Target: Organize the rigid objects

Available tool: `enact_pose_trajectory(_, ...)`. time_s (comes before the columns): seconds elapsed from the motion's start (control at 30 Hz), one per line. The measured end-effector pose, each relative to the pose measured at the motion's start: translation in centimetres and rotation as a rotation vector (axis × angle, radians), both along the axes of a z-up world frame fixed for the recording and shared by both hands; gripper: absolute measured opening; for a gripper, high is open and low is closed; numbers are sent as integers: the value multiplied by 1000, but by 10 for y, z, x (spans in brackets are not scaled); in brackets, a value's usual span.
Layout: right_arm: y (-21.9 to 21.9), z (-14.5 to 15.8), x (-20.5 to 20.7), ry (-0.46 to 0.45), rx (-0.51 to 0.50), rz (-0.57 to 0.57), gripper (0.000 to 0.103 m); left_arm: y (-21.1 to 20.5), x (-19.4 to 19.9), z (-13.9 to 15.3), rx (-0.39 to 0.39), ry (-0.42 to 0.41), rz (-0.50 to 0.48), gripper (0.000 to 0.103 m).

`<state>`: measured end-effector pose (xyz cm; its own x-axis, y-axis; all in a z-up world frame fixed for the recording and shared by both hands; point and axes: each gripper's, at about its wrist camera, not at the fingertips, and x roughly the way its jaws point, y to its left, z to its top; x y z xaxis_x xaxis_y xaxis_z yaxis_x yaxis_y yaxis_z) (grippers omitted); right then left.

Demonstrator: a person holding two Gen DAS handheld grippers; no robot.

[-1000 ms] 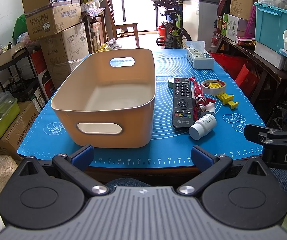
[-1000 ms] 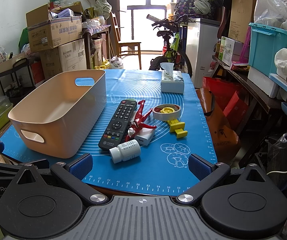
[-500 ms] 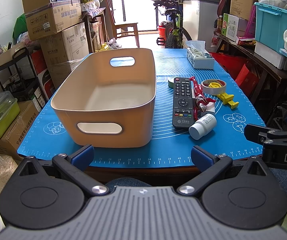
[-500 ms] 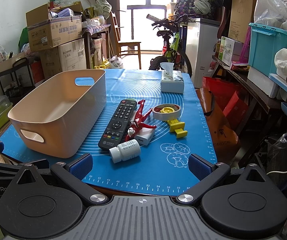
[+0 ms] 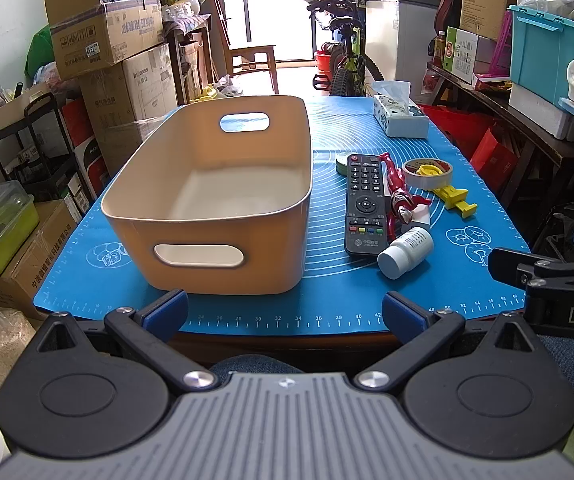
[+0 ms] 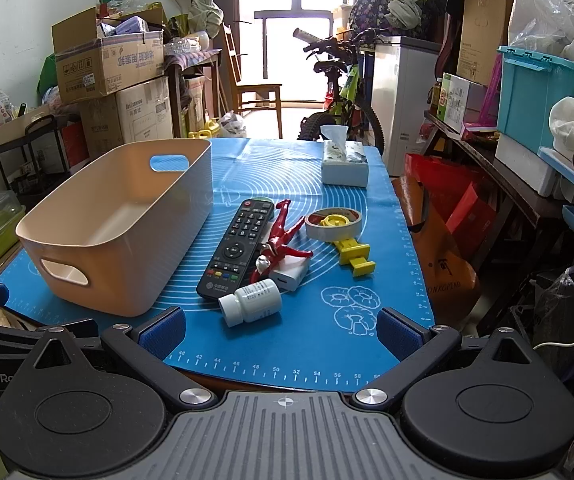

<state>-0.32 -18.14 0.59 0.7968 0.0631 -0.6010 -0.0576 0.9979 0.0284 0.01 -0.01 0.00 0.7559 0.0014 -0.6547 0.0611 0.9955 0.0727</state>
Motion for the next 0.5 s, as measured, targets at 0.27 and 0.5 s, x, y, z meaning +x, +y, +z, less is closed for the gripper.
enact_pose_trajectory(0.27,0,1,0,0,0,0,101,0,0,0,0,0,0,102)
enact_pose_trajectory(0.5,-1,2,0,13,3,-3,101,2,-3,1,-13,1,4,102)
